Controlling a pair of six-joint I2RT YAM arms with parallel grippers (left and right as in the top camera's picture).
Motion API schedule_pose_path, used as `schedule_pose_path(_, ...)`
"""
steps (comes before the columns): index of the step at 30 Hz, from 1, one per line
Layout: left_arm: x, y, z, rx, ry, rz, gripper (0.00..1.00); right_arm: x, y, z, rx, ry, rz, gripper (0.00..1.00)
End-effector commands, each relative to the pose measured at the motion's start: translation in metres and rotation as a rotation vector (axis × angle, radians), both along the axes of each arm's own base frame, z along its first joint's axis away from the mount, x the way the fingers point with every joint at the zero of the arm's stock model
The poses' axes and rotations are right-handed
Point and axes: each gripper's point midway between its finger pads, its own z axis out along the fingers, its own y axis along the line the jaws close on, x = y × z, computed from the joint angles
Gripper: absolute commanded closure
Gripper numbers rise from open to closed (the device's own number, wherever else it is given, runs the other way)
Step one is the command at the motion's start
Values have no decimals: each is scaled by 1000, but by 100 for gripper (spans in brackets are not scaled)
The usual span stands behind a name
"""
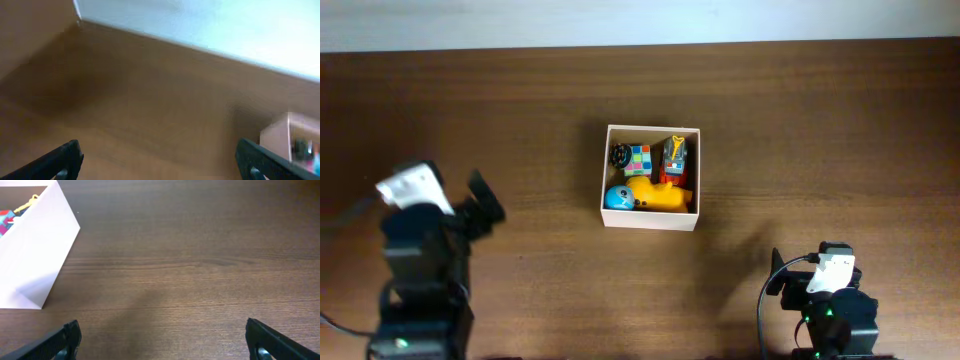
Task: Pack container
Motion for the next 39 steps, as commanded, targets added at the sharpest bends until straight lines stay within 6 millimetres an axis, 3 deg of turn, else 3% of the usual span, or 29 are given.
schedule_pose_path(1, -17, -18, -36, 5, 24, -92, 1, 0, -1, 2, -5, -10, -4, 1)
schedule_pose_path(9, -42, -34, -108, 6, 0, -166, 1, 0, -1, 2, -5, -10, -4, 1)
schedule_pose_path(15, -43, -34, -132, 5, -71, -165, 1, 0, -1, 2, -5, -11, -4, 1)
schedule_pose_path(19, -45, -34, -139, 5, -81, -165, 1, 0, -1, 2, -5, -10, -4, 1)
schedule_pose_path(39, -50, -33, -133, 5, -133, -163, 1, 0, -1, 2, -5, -11, -4, 1)
